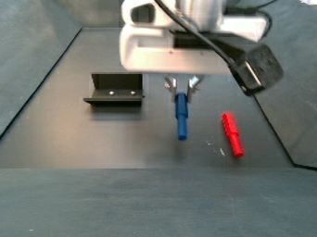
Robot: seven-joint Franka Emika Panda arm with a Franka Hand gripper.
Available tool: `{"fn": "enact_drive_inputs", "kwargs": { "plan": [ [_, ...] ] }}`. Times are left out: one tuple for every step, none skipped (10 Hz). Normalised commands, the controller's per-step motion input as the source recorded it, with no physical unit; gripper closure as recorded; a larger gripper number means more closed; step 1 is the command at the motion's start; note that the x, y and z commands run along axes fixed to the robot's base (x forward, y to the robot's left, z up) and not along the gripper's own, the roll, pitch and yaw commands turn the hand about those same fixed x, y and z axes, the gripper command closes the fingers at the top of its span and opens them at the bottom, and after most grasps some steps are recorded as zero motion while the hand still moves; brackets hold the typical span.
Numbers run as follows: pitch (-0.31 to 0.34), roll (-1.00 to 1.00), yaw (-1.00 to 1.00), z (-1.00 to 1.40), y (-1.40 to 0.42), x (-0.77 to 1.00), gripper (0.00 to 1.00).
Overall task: Pick up the blue object. Move up. Place the blue object on the fixture. Regrasp the blue object. Move to above the board. Insert the blue object.
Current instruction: Place the blue object on the fixture.
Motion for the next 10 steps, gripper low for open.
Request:
{"fn": "enact_drive_inputs", "kwargs": {
  "plan": [
    [0.251,-0.73,-0.14,0.78,-0.21,0.51,1.0],
    [0.194,-0.85,-0.17,0.66,-0.29,0.56,1.0],
    [0.246,-0.84,-0.17,0.62,-0.35,0.65,1.0],
    [0.271,-0.82,-0.18,0.61,-0.37,0.71,1.0],
    [0.269,-0.83,-0.18,0.58,-0.36,0.74,1.0],
    [0.309,-0.83,-0.14,0.55,-0.35,0.78,1.0],
    [0.326,-0.84,-0.1,0.5,-0.32,0.81,1.0],
    [0.34,-0.83,-0.09,0.49,-0.31,0.83,1.0],
    [0.331,-0.84,-0.11,0.49,-0.31,0.83,1.0],
    [0.271,-0.77,-0.15,0.28,-0.24,0.84,1.0]
  ]
}}
